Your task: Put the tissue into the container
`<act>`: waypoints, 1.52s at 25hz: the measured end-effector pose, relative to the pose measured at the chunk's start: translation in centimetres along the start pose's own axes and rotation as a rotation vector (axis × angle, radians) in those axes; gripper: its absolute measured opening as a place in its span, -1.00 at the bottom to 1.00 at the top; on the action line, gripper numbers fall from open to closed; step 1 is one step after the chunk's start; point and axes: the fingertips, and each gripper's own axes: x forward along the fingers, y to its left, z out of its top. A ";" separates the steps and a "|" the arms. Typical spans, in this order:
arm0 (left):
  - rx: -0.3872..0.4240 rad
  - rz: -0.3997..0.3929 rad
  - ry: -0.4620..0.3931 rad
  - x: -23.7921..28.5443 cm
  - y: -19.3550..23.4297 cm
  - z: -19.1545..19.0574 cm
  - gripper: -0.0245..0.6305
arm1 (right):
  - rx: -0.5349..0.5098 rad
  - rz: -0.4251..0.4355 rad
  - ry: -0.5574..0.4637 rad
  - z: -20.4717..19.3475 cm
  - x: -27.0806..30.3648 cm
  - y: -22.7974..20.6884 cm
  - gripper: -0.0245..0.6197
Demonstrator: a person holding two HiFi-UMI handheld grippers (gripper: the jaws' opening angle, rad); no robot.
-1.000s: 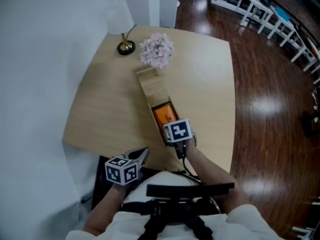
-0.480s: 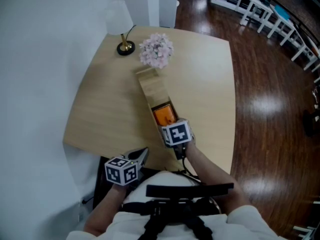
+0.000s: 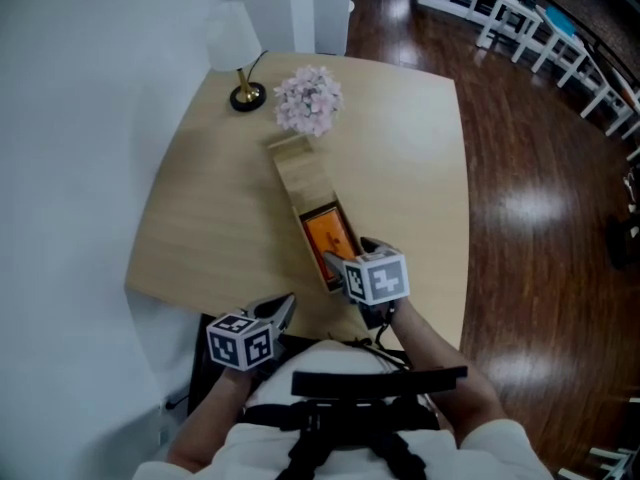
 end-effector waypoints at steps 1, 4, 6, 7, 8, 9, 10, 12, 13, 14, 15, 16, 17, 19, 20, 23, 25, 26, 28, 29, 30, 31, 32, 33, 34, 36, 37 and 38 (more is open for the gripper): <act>0.003 -0.003 0.000 0.0 -0.2 0.1 -0.92 | 0.005 0.002 -0.007 0.0 -0.5 -0.1 0.19; 0.013 -0.013 -0.004 0.2 -1.0 0.4 -0.92 | 0.002 0.006 -0.035 0.0 -1.7 -0.6 0.19; 0.018 -0.019 -0.007 0.2 -1.6 0.6 -0.92 | -0.010 -0.005 -0.047 -0.2 -2.6 -1.0 0.10; 0.020 -0.021 -0.009 0.2 -1.9 0.7 -0.92 | -0.014 -0.012 -0.054 -0.4 -3.0 -1.3 -0.06; 0.022 -0.024 -0.011 0.3 -2.2 0.9 -0.92 | -0.013 -0.016 -0.062 -0.5 -3.3 -1.6 -0.21; 0.024 -0.027 -0.014 0.4 -2.4 1.0 -0.92 | -0.009 -0.019 -0.070 -0.7 -3.5 -2.0 -0.29; 0.026 -0.029 -0.016 0.4 -2.6 1.1 -0.92 | -0.005 -0.023 -0.078 -0.9 -3.7 -2.3 -0.36; 0.030 -0.033 -0.017 0.6 -3.1 1.2 -0.92 | -0.003 -0.041 -0.091 -1.1 -4.6 -3.0 -0.53; 0.033 -0.035 -0.016 0.8 -3.5 1.2 -0.92 | -0.002 -0.052 -0.097 -1.2 -5.1 -3.4 -0.68; 0.037 -0.039 -0.015 0.9 -3.8 1.2 -0.92 | 0.002 -0.061 -0.104 -1.3 -5.5 -3.9 -0.83; 0.041 -0.044 -0.012 1.2 -4.3 1.2 -0.92 | 0.008 -0.066 -0.108 -1.6 -5.9 -4.3 -0.89; 0.044 -0.050 -0.010 1.4 -4.7 1.2 -0.92 | 0.017 -0.067 -0.108 -1.8 -6.3 -4.8 -0.92; 0.047 -0.058 -0.007 1.7 -5.3 1.2 -0.92 | 0.026 -0.066 -0.107 -2.1 -6.7 -5.2 -0.92; 0.055 -0.074 -0.002 2.3 -6.3 1.3 -0.92 | 0.043 -0.069 -0.107 -2.6 -7.5 -6.2 -0.92; 0.059 -0.083 0.001 2.7 -6.8 1.4 -0.92 | 0.049 -0.072 -0.109 -2.8 -7.9 -6.7 -0.92; 0.066 -0.110 0.009 3.8 -8.4 1.5 -0.92 | 0.060 -0.086 -0.114 -3.2 -9.2 -8.5 -0.92; 0.067 -0.123 0.015 4.5 -9.4 1.6 -0.92 | 0.065 -0.098 -0.114 -3.5 -10.0 -9.7 -0.92; 0.067 -0.128 0.019 4.8 -9.9 1.6 -0.92 | 0.068 -0.102 -0.113 -3.7 -10.3 -10.2 -0.92; 0.072 -0.141 0.025 5.7 -10.9 1.6 -0.92 | 0.073 -0.111 -0.113 -4.0 -11.0 -11.4 -0.92; 0.077 -0.149 0.028 6.1 -11.4 1.6 -0.92 | 0.076 -0.116 -0.113 -4.2 -11.4 -12.0 -0.92; 0.082 -0.157 0.030 6.6 -12.0 1.7 -0.92 | 0.079 -0.120 -0.114 -4.3 -11.8 -12.7 -0.92; 0.087 -0.164 0.032 7.0 -12.5 1.8 -0.92 | 0.083 -0.125 -0.114 -4.4 -12.1 -13.3 -0.92; 0.092 -0.170 0.033 7.4 -13.0 1.9 -0.92 | 0.086 -0.132 -0.115 -4.6 -12.5 -13.9 -0.92; 0.096 -0.173 0.034 7.7 -13.4 2.0 -0.92 | 0.089 -0.137 -0.115 -4.7 -12.8 -14.5 -0.92; 0.099 -0.174 0.034 8.0 -13.7 2.0 -0.92 | 0.092 -0.141 -0.115 -4.8 -13.0 -15.0 -0.92; 0.110 -0.171 0.036 8.4 -14.3 2.2 -0.92 | 0.096 -0.149 -0.116 -5.0 -13.5 -15.9 -0.92; 0.120 -0.169 0.038 8.6 -14.6 2.3 -0.92 | 0.098 -0.154 -0.117 -5.1 -13.7 -16.4 -0.92; 0.133 -0.168 0.040 8.8 -14.9 2.4 -0.92 | 0.101 -0.157 -0.118 -5.1 -13.9 -16.8 -0.92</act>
